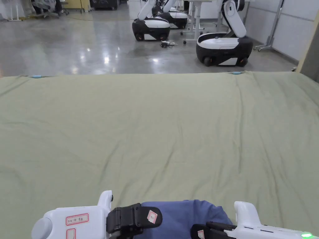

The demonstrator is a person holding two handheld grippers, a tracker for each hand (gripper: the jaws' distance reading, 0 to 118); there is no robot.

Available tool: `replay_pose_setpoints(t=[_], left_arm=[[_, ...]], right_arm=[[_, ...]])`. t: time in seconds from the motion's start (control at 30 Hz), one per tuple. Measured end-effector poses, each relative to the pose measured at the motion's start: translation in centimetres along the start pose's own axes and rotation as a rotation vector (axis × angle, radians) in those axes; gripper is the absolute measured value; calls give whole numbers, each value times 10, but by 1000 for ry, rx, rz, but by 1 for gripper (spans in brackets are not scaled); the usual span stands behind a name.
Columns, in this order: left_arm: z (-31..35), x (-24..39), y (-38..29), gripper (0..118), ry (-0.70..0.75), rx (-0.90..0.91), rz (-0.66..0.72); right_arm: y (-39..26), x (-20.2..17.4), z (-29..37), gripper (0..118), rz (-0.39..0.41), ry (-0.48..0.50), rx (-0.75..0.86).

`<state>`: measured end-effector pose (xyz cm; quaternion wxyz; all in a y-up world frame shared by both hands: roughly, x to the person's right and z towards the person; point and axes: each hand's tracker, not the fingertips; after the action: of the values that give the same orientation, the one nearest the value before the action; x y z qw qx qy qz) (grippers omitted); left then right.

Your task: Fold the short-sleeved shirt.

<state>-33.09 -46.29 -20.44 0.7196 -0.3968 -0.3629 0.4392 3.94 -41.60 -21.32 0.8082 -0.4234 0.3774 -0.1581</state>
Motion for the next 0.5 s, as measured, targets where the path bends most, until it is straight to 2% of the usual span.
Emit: replay_pose_setpoints(t=[0.1, 0.13, 0.17, 0.2, 0.27, 0.5], left_arm=[[-5, 5, -3, 110, 24, -19, -31], [-3, 4, -3, 93, 51, -12, -33], [-3, 4, -3, 58, 120, 19, -31], [-3, -2, -5, 33, 109, 23, -18], [-1, -15, -6, 32, 46, 19, 45], [4, -11, 1, 30, 59, 1, 14]], right_arm=[[-1, 2, -1, 3, -8, 4, 1], [-1, 2, -1, 3, -8, 1, 1], [-1, 1, 0, 3, -6, -3, 1], [0, 1, 0, 3, -3, -14, 1], [-1, 1, -2, 3, -3, -9, -1], [2, -4, 0, 3, -14, -2, 6]])
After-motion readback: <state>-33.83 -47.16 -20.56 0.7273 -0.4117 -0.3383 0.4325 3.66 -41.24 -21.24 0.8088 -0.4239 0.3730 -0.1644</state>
